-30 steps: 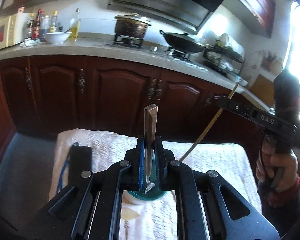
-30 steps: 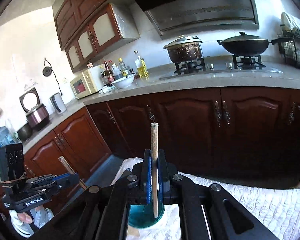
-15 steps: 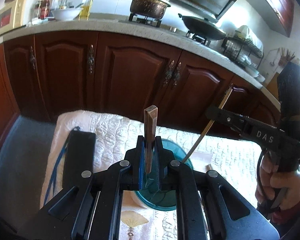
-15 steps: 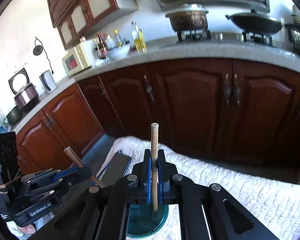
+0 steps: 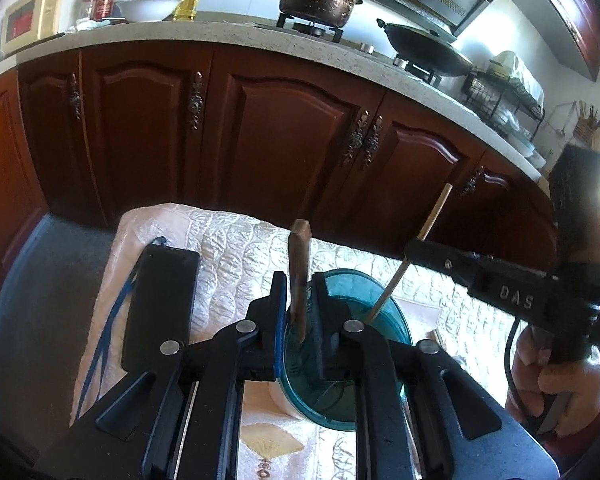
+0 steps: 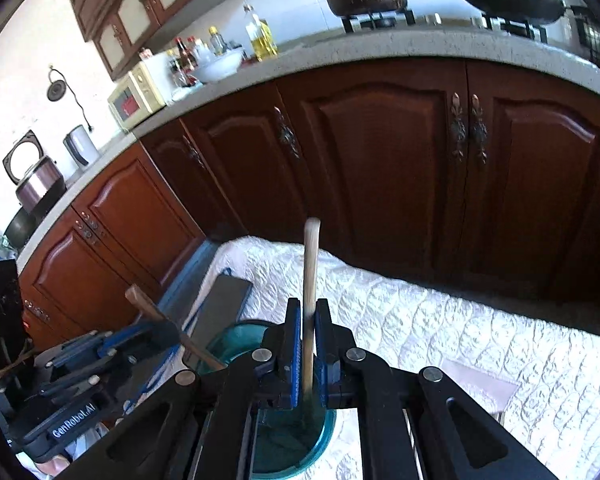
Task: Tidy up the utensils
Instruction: 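Lift the fork and chopstick and lower both into the floral cup, then open both grippers and pull them back from the cup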
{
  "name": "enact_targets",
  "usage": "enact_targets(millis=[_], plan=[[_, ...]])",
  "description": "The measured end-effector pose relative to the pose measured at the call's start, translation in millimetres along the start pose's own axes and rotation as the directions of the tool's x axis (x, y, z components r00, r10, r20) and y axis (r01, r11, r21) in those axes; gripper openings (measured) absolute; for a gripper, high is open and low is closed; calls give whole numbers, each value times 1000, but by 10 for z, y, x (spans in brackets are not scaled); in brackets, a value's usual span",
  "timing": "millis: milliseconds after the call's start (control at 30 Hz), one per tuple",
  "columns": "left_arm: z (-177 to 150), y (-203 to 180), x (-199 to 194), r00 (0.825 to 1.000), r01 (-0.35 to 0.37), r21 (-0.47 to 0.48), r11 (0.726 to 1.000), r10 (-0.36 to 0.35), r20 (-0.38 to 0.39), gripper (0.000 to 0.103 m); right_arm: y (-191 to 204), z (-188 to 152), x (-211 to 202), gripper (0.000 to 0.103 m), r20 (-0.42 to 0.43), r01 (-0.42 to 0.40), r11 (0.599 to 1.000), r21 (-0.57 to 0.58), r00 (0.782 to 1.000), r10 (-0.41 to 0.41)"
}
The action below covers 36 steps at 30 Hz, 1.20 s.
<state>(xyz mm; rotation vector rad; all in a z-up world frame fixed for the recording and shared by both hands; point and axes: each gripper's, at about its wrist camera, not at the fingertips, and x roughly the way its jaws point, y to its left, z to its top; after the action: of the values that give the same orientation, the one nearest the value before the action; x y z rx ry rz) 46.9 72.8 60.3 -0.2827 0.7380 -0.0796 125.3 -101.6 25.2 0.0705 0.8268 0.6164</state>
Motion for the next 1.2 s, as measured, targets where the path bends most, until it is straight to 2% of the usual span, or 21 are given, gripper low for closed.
enact_targets(millis=[67,133,167,200,300,467,733,1200], plan=[[-11,16,-21,1000,-1,-7,1000,1,2,26,-6,-33,-25,12,2,4,1000,-1,1000,-4],[-32,23,-54,1000,1,-15,1000,-1,4,37,-10,-68,-64,20,8,0,1000,2,1000,0],[-42,19,-73,1000,-1,-17,1000,1,6,39,-17,-88,-91,30,13,-1,1000,6,1000,1],[-61,12,-102,1000,-4,-15,1000,4,11,41,-23,-110,-117,34,17,-3,1000,8,1000,3],[-111,-46,-174,999,-24,6,1000,24,22,45,-31,-193,-204,34,26,3,1000,10,1000,-3],[-245,-214,-272,998,-57,53,997,55,39,46,-22,-384,-417,34,51,29,1000,7,998,-30],[-440,-481,-405,997,-48,84,995,43,65,46,-63,-704,-811,41,93,104,994,29,990,-107],[-632,-995,-599,994,-18,173,985,-1,107,46,-205,-1096,-1502,43,165,245,965,92,952,-258]])
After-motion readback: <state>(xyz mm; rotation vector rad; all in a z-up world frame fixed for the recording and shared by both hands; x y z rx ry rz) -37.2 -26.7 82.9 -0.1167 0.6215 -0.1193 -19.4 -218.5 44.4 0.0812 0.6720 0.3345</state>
